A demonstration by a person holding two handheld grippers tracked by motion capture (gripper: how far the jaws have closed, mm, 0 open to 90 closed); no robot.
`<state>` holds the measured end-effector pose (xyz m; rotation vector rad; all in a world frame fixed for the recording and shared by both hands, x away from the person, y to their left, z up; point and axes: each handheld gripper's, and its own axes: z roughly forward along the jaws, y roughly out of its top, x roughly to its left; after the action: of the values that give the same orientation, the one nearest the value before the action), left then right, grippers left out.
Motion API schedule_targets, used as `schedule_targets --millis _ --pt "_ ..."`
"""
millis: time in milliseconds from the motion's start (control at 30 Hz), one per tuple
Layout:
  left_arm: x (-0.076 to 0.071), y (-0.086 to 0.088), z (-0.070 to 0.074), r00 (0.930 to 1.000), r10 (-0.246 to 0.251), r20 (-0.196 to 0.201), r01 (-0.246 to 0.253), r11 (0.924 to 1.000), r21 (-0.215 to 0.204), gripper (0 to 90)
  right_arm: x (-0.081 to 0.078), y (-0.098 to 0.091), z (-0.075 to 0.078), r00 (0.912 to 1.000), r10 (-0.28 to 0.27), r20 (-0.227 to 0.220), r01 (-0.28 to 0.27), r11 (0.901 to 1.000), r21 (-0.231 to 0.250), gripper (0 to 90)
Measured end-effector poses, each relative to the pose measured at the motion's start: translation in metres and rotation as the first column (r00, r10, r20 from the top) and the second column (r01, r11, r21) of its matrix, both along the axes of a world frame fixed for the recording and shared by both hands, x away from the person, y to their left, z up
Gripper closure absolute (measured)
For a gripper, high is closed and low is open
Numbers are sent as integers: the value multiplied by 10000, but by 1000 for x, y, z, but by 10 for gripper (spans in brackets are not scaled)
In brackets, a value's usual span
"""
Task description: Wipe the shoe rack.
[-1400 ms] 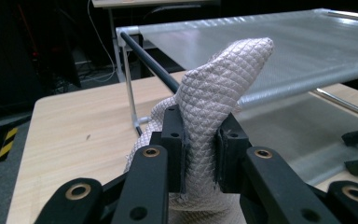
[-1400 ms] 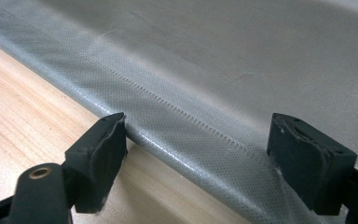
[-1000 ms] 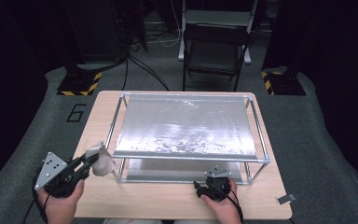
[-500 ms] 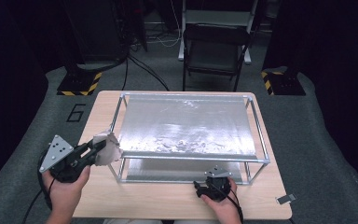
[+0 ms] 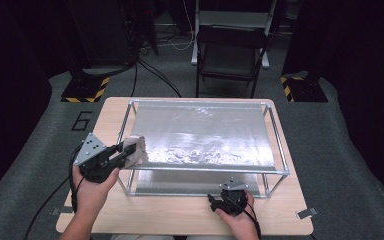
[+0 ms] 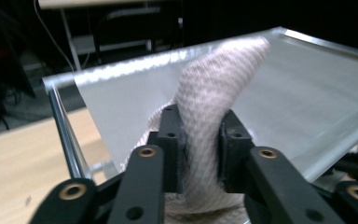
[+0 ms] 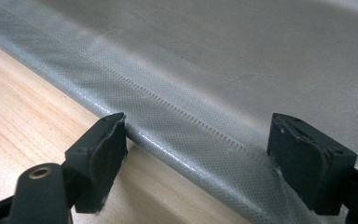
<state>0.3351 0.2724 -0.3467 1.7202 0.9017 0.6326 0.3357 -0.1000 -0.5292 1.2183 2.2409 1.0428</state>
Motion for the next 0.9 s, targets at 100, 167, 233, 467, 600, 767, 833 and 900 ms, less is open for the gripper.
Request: schedule_targets --millis 100,167,233,467,600,767,833,900 --pt "1 -2 -7 9999 84 -147 -80 9997 248 660 0 0 0 10000 1 0 -1 10000 1 195" --pt "-1 -2 -8 9999 27 -158 -23 9997 250 621 0 0 0 10000 -4 -1 4 10000 1 195" --pt "-5 0 -8 9998 11 -202 -3 9993 370 593 0 0 0 10000 0 1 0 10000 3 195" --pt "-7 9 -16 9991 -8 -421 14 9999 160 543 0 0 0 10000 -2 5 2 10000 -3 195" --pt "-5 7 -18 9971 -116 -753 134 9996 231 642 0 0 0 10000 0 2 0 10000 -1 195" --pt "-2 -5 -17 9961 -80 -880 121 9988 467 752 0 0 0 10000 -3 -7 3 10000 5 195" --pt "-1 -14 -16 9961 -25 -880 78 9982 602 760 0 0 0 10000 -3 -5 3 10000 5 195" --pt "-2 -23 -16 9964 -182 -830 236 9977 643 764 0 0 0 10000 -3 -5 3 10000 5 195"
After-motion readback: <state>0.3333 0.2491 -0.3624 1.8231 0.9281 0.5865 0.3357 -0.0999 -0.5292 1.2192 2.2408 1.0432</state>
